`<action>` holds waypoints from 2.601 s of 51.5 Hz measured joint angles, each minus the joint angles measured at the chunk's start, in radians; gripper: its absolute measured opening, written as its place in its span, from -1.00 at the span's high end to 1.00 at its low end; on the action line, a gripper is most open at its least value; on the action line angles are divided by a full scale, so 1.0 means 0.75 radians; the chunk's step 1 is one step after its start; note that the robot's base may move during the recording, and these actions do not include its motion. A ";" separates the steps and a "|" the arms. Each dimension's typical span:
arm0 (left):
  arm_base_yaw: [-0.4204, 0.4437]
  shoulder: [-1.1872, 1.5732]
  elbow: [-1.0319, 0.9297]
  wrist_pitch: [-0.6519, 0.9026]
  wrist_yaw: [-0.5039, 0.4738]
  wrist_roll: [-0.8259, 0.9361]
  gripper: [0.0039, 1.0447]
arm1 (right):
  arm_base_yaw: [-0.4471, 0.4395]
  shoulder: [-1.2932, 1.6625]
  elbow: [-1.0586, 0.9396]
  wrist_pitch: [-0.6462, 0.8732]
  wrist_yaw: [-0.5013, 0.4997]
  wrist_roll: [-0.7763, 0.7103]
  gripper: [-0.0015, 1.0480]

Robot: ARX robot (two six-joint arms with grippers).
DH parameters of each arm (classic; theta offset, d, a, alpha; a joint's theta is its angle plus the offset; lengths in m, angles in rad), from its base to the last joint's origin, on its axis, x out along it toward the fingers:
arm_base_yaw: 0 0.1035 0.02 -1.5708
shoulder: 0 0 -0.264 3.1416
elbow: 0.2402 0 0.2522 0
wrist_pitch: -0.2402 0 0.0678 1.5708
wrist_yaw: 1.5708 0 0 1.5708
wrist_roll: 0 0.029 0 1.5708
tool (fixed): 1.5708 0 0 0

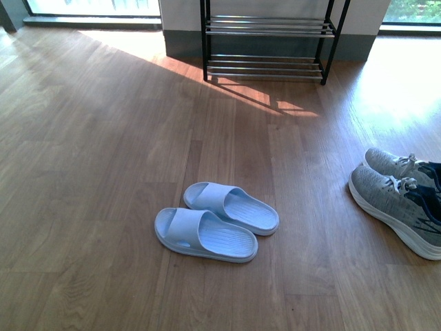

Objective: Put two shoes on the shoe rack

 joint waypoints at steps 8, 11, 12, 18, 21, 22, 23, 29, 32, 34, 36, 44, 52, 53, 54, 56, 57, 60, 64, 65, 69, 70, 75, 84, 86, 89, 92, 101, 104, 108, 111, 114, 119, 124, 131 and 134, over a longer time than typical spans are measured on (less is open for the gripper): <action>0.000 -0.001 0.000 0.000 0.000 0.000 -0.83 | 0.000 0.000 0.000 0.000 0.000 0.000 -0.82; 0.000 -0.001 0.001 0.000 0.000 0.000 -0.83 | 0.000 0.000 0.000 0.000 0.000 0.000 -0.82; 0.000 -0.001 0.000 0.000 0.000 0.000 -0.83 | 0.000 0.000 0.000 0.000 0.000 0.000 -0.82; 0.000 -0.001 0.000 0.000 0.000 0.000 -0.83 | 0.000 0.000 0.000 0.000 0.000 0.000 -0.82; 0.000 -0.001 0.000 0.000 0.000 0.000 -0.83 | 0.000 0.000 0.000 0.000 0.000 0.000 -0.82; 0.000 -0.001 0.000 0.000 0.000 0.000 -0.83 | 0.000 0.000 0.000 0.000 0.000 0.000 -0.82; 0.000 -0.001 0.000 0.000 0.000 0.000 -0.83 | 0.000 0.000 0.000 0.000 0.000 0.000 -0.82; 0.000 -0.001 0.000 0.000 0.000 0.000 -0.83 | 0.000 0.000 0.000 0.000 0.000 0.000 -0.82; 0.000 -0.001 0.000 0.000 0.000 0.000 -0.83 | 0.000 0.000 0.000 0.000 0.000 0.000 -0.82; 0.000 -0.001 0.000 0.000 0.000 0.000 -0.83 | 0.000 0.000 0.000 0.000 0.000 0.000 -0.82; 0.000 -0.001 0.000 0.000 0.000 0.000 -0.83 | 0.000 0.000 0.000 0.000 0.000 0.000 -0.82; 0.000 -0.001 0.000 0.000 0.000 0.000 -0.83 | 0.000 0.000 0.000 0.000 0.000 0.000 -0.82; 0.000 -0.001 0.000 0.000 0.000 0.000 -0.83 | 0.000 0.000 0.000 0.000 0.000 0.000 -0.82; 0.000 -0.001 0.001 0.000 0.000 0.000 -0.83 | 0.000 0.000 0.000 0.000 0.000 0.000 -0.82; 0.000 -0.001 0.000 0.000 0.000 0.000 -0.83 | 0.000 0.000 0.000 0.000 0.000 0.000 -0.82; 0.000 -0.001 0.000 0.000 0.000 0.000 -0.83 | 0.000 0.000 0.000 0.000 0.000 0.000 -0.82; 0.000 -0.001 0.000 0.000 0.000 0.000 -0.83 | 0.000 0.000 0.000 0.000 0.000 0.000 -0.82; 0.000 -0.001 0.000 0.000 0.000 0.000 -0.83 | 0.000 0.000 0.000 0.000 0.000 0.000 -0.82; 0.000 -0.001 0.000 0.000 0.000 0.000 -0.83 | 0.000 0.000 0.000 0.000 0.000 0.000 -0.82; 0.000 -0.001 0.000 0.000 0.000 0.000 -0.83 | 0.000 0.000 0.000 0.000 0.000 0.000 -0.82; 0.000 -0.001 0.000 0.000 0.000 0.000 -0.83 | 0.000 0.000 0.000 0.000 0.000 0.000 -0.82; 0.000 -0.001 0.000 0.000 0.000 0.000 -0.83 | 0.000 0.000 0.000 0.000 0.000 0.000 -0.82; 0.000 -0.001 0.000 0.000 -0.001 -0.001 -0.83 | 0.000 -0.001 0.000 0.000 -0.003 0.000 -0.82; 0.000 -0.001 0.000 0.000 -0.001 0.000 -0.83 | 0.000 -0.001 0.000 0.000 -0.004 0.000 -0.82; 0.000 -0.001 0.000 0.000 -0.001 0.000 -0.83 | 0.000 -0.001 0.000 0.000 -0.005 0.000 -0.82; 0.000 -0.001 0.000 0.000 -0.001 0.000 -0.83 | 0.000 -0.001 0.000 0.000 -0.003 0.000 -0.82; 0.000 -0.001 0.001 0.000 -0.001 0.000 -0.83 | 0.000 -0.001 0.000 0.000 -0.004 0.000 -0.82; 0.000 -0.001 0.001 0.000 0.000 0.000 -0.83 | 0.000 -0.001 0.000 0.000 -0.001 0.000 -0.82; 0.000 -0.001 0.001 0.000 -0.001 0.000 -0.83 | 0.000 -0.001 0.000 0.000 -0.001 0.000 -0.82; 0.000 -0.001 0.000 0.000 0.000 0.000 -0.83 | 0.000 -0.001 0.000 0.000 -0.003 0.000 -0.82; 0.000 -0.001 0.000 -0.001 -0.001 0.000 -0.83 | 0.000 -0.001 -0.001 0.000 -0.002 0.000 -0.82; 0.000 -0.001 0.001 0.000 0.000 0.000 -0.83 | 0.000 -0.001 -0.001 0.000 -0.002 0.000 -0.82; 0.000 -0.001 0.000 -0.001 0.000 0.000 -0.83 | 0.000 -0.001 -0.001 -0.001 -0.002 0.000 -0.82; 0.000 -0.001 0.001 0.000 0.004 0.000 -0.83 | 0.001 -0.002 -0.001 0.000 0.005 0.000 -0.82; 0.000 -0.001 0.001 0.000 0.004 0.000 -0.83 | 0.002 -0.002 -0.001 0.000 0.006 0.000 -0.82; 0.000 -0.001 0.001 0.000 0.004 0.000 -0.83 | 0.002 -0.002 -0.001 0.000 0.005 0.000 -0.82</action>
